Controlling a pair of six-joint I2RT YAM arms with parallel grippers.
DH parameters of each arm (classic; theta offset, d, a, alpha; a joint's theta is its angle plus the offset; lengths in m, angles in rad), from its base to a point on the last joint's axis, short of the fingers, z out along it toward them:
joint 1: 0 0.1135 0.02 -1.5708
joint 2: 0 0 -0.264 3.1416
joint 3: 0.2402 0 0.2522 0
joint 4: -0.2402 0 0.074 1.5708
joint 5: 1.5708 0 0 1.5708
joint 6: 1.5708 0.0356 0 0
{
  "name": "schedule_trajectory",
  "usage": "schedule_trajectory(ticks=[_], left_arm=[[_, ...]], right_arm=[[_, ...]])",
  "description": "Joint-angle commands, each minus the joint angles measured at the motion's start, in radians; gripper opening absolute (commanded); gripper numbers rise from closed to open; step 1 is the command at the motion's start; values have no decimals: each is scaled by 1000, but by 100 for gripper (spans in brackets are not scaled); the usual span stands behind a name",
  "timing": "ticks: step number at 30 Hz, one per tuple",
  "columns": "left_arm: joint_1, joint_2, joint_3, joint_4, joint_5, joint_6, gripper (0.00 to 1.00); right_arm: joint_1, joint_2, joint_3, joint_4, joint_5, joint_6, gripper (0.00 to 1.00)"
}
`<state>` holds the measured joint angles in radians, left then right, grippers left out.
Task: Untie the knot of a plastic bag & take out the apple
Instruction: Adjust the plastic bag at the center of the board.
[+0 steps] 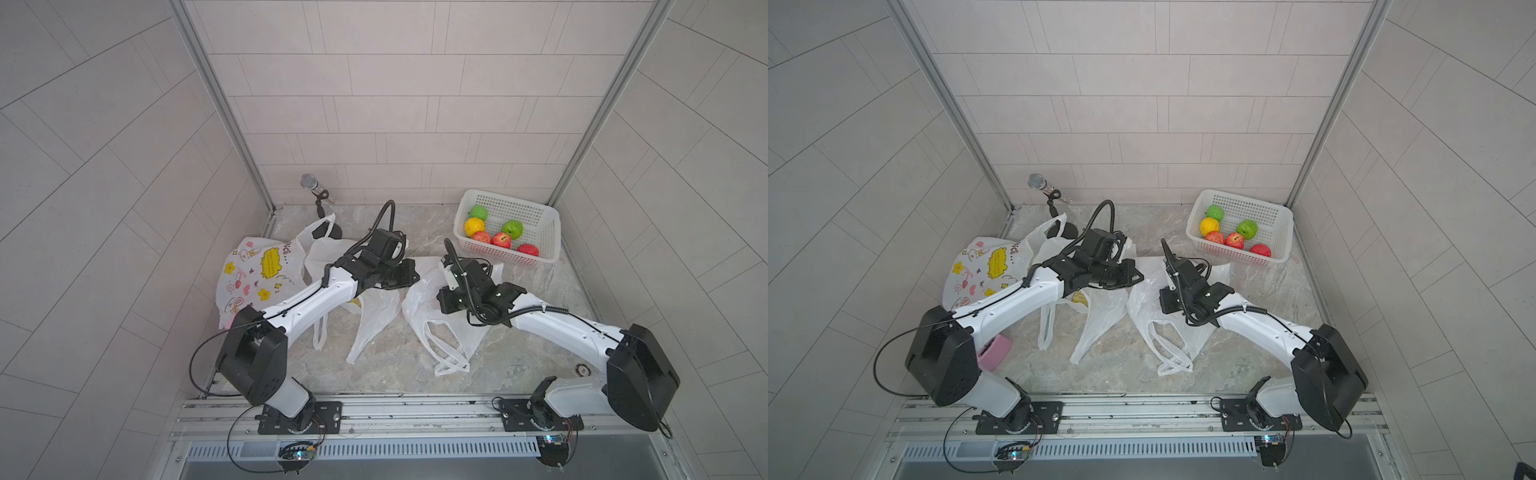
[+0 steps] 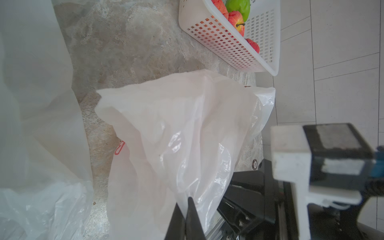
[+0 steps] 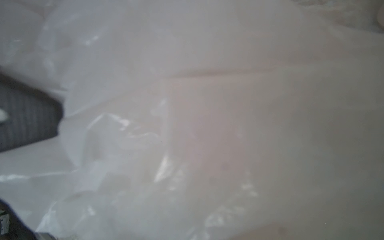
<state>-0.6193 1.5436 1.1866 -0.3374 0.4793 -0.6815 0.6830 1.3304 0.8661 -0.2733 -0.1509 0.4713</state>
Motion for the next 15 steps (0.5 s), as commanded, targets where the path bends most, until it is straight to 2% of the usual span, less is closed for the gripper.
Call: schedule_trajectory(ticks=[1,4,6,10,15], left_arm=[[5,0,51,-11,16,17,0],[6,-5,68,-31,10,44,0],[6,-6,73,-51,-4,60,0],[6,-5,61,-42,8,56,0],[8,-2,67,-31,21,48,0]], right_arm=[[104,-105,-67,15,90,-92,33],[111,-175,-171,55,100,-126,73],[112,-193,-195,29,108,-158,83],[110,-164,-191,-27,245,-160,87],[111,-35,-99,-104,291,-182,86]])
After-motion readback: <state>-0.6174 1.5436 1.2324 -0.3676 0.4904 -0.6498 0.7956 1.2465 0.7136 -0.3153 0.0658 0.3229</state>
